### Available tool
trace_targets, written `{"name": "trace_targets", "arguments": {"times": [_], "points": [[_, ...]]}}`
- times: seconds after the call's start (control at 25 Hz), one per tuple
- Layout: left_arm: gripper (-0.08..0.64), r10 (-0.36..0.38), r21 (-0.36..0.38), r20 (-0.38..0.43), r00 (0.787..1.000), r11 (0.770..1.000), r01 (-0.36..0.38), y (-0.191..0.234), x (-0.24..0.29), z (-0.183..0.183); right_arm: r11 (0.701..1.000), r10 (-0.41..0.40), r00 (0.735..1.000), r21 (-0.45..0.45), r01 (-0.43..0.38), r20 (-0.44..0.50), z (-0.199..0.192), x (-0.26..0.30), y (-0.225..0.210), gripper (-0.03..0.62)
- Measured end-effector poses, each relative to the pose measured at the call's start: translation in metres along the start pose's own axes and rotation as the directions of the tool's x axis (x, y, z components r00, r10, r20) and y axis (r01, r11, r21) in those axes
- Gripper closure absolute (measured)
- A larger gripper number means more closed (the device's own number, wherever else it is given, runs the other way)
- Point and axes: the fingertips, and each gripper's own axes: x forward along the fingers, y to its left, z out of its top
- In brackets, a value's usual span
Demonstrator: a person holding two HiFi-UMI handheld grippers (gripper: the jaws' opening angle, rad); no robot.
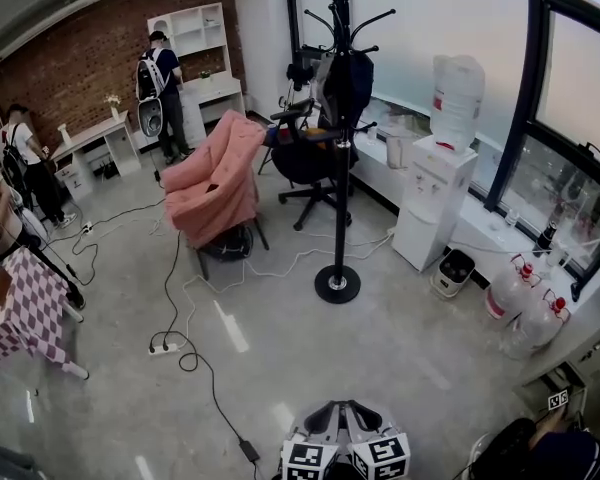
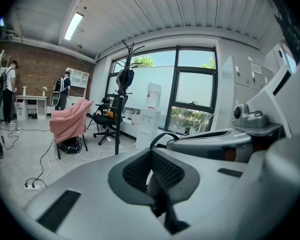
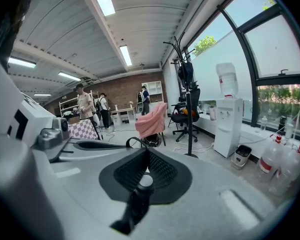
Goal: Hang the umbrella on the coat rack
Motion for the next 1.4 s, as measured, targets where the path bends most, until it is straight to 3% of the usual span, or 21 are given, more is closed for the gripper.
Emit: {"name": "trace_targets", "arguments": {"times": [0.44,0.72,0.92,1.16,1.4], "points": [[0.549,0.014,-0.017,0.017,1.000,1.000,-0.014,0.049,0.060,0.052,1.000,-0.030,0.999,-0.004,0.030,0.028,0.046,0.062,-0.036,0.581],[0.549,-0.063,0.056,0.023,0.998,0.996,0.062,0.074,0.104,0.076,0.997,-0.071,0.996,0.023,0.070,0.057,0.076,0.106,-0.057,0.581],[0.549,-0.102,0.068,0.013,0.995,0.993,0.100,0.097,0.118,0.088,0.996,-0.090,0.993,0.023,0.089,0.073,0.090,0.136,-0.061,0.581],[0.549,-0.110,0.065,0.031,0.993,0.992,0.107,0.120,0.145,0.103,0.989,-0.147,0.986,0.023,0.146,0.082,0.109,0.162,-0.077,0.581],[0.549,-0.101,0.067,0.065,0.993,0.993,0.097,0.132,0.163,0.118,0.986,-0.167,0.974,0.016,0.166,0.152,0.131,0.181,-0.090,0.581]]}}
